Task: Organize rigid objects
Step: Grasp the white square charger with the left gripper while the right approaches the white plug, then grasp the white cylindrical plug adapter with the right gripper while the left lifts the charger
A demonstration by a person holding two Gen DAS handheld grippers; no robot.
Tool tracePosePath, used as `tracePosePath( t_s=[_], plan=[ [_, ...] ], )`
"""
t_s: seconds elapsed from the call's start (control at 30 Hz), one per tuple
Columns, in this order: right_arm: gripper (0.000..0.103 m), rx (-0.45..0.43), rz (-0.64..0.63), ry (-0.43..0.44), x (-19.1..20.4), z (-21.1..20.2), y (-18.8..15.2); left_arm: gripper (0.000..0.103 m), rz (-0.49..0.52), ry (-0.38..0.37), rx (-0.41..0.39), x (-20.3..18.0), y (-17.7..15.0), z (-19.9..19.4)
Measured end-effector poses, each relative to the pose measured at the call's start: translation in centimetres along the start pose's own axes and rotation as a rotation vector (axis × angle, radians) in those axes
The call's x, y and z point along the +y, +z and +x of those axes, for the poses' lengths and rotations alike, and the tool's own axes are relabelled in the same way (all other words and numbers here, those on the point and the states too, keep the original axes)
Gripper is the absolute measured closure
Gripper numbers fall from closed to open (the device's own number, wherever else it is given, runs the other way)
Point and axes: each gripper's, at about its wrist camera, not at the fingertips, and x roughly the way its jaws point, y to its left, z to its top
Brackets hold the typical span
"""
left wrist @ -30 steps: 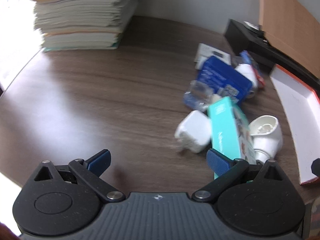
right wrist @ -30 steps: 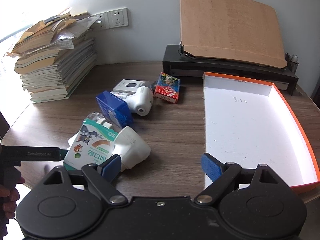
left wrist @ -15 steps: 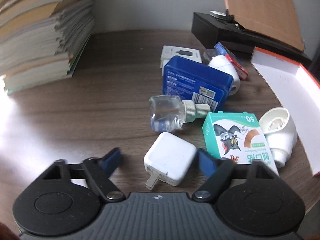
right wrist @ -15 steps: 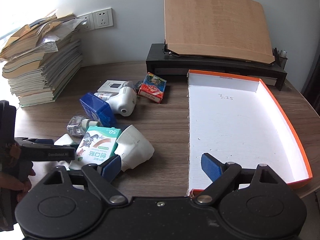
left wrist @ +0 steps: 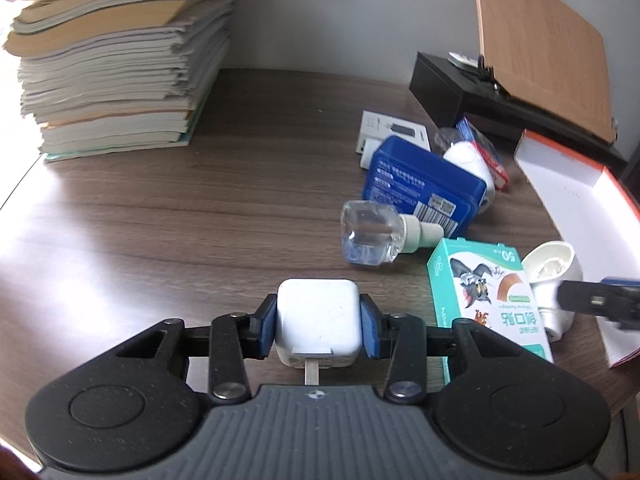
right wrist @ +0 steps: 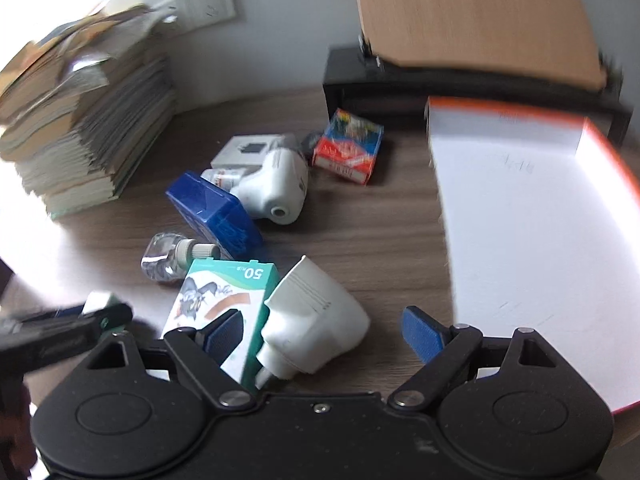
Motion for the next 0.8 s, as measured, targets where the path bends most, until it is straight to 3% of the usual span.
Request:
tracePosePath(
  t_s=[0.2, 0.37, 0.5, 0.53, 0.63, 0.67, 0.7, 0.73, 0.77, 0.8],
  plan=[
    [0.008, 0.032, 0.106, 0.038, -0.7, 2.9, 0.6, 0.061, -0.028, -0.011, -0.018, 0.1, 0.1, -1.6],
    [0.032, 0.007, 0.082, 0.054, -0.2, 2.4, 1.0, 0.061, -0.031, -0.029, -0.031, -0.6, 0.4, -2.2],
    [0.036, -0.017, 0.055, 0.031, -0.6, 1.6, 0.9, 0.061, -0.025, -0.052, -0.043, -1.6, 0.8, -2.3],
    [0.041, -0.031, 0.043, 0.018, -0.8, 1.3, 0.9, 0.061, -0.019, -0.054, -0.046, -1.9, 0.9, -2.4],
    [0.08, -0.087, 0.001, -0.007, -1.1, -0.1, 0.9, 0.061, -0.012, -0.073, -0.052, -2.7, 1.1, -2.4],
    [0.083, -0.095, -0.02, -0.019, -1.0, -0.4, 1.1, 0.061, -0.006, -0.079, -0.053, -3.0, 1.2, -2.5],
    [0.079, -0.083, -0.036, -0.016, -1.1, -0.4, 1.2, 0.061, 0.0, -0.087, -0.056, -3.3, 1.2, -2.5],
    [0.067, -0.055, -0.041, 0.013, -1.3, -0.2, 1.3, 0.061, 0.005, -0.092, -0.058, -3.6, 1.2, -2.5],
    [0.046, -0.043, -0.035, 0.033, -1.5, 0.0, 1.1, 0.061, 0.008, -0.096, -0.059, -3.8, 1.1, -2.5],
    [0.031, -0.045, -0.025, 0.045, -1.8, -0.1, 0.9, 0.061, 0.01, -0.102, -0.059, -4.0, 1.1, -2.5]
  ],
)
